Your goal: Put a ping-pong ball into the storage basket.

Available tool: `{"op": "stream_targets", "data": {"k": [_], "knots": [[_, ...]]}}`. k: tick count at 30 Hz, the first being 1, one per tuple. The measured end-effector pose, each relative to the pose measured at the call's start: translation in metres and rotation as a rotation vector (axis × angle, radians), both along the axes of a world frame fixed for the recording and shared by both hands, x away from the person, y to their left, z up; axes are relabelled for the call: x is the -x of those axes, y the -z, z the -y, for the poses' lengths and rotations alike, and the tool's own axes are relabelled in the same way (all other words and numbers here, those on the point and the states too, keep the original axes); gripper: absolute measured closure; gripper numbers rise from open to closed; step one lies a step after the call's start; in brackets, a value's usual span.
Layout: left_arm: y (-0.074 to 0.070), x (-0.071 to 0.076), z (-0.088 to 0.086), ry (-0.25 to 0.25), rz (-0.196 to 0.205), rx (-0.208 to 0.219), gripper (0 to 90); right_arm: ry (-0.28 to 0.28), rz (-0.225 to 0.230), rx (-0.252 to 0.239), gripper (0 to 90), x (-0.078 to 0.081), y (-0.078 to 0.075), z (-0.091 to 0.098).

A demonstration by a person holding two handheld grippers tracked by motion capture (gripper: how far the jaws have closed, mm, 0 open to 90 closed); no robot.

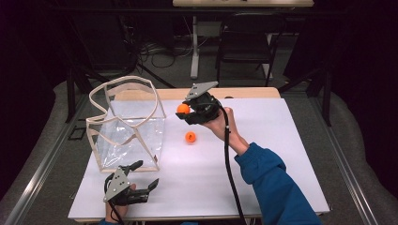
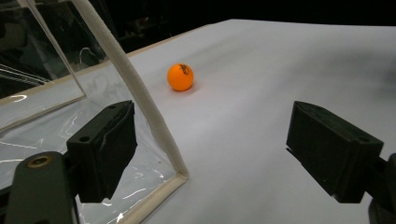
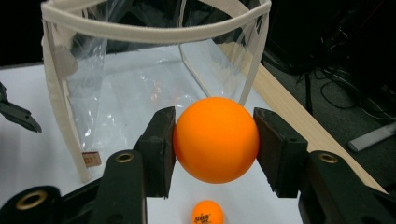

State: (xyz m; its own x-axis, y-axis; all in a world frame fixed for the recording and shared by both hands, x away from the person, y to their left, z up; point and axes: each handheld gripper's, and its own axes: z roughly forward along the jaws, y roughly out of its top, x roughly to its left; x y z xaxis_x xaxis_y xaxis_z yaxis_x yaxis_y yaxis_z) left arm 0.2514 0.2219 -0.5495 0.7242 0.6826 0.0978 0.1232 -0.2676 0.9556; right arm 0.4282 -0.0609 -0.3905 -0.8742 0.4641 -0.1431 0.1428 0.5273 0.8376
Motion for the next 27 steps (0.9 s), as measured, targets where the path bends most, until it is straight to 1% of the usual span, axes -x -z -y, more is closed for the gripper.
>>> {"op": "stream_targets", "data": {"k": [3,5,6,8,10,14,16,19,21,24,27], "knots": [[0.000,-0.003,0.000,0.001,-0.006,-0.001,15.7,0.007,0.008,0.025,50.9,-0.005,-0.005,-0.002],[0.000,-0.001,0.000,0.000,-0.004,0.006,15.7,0.005,-0.009,-0.002,51.0,-0.007,-0.008,-0.002],[0.000,-0.001,0.001,0.001,0.003,0.004,15.7,0.004,-0.009,0.003,51.0,-0.007,-0.008,-0.003],[0.000,-0.001,0.001,0.004,0.000,-0.001,15.7,0.003,-0.005,0.019,51.0,-0.008,-0.010,-0.006],[0.001,-0.001,0.002,0.005,-0.005,0.000,15.7,-0.004,-0.012,0.006,51.0,-0.008,-0.011,-0.009],[0.001,-0.002,0.004,0.013,-0.003,-0.010,15.7,-0.020,0.004,0.008,51.0,-0.006,-0.016,-0.015],[0.001,-0.001,0.003,0.015,-0.002,-0.009,15.7,-0.024,-0.002,-0.001,51.0,-0.006,-0.018,-0.017],[0.000,-0.001,0.003,0.016,0.001,-0.011,15.7,-0.030,0.009,0.019,51.0,-0.007,-0.021,-0.023],[0.000,0.000,0.002,0.016,0.002,-0.012,15.7,-0.032,0.008,0.011,51.0,-0.008,-0.023,-0.027],[0.000,0.001,0.002,0.020,0.003,-0.015,15.7,-0.037,0.013,0.016,51.0,-0.008,-0.025,-0.032],[0.003,-0.001,0.002,0.012,-0.014,-0.005,15.7,-0.041,0.012,0.009,51.0,-0.009,-0.027,-0.037]]}}
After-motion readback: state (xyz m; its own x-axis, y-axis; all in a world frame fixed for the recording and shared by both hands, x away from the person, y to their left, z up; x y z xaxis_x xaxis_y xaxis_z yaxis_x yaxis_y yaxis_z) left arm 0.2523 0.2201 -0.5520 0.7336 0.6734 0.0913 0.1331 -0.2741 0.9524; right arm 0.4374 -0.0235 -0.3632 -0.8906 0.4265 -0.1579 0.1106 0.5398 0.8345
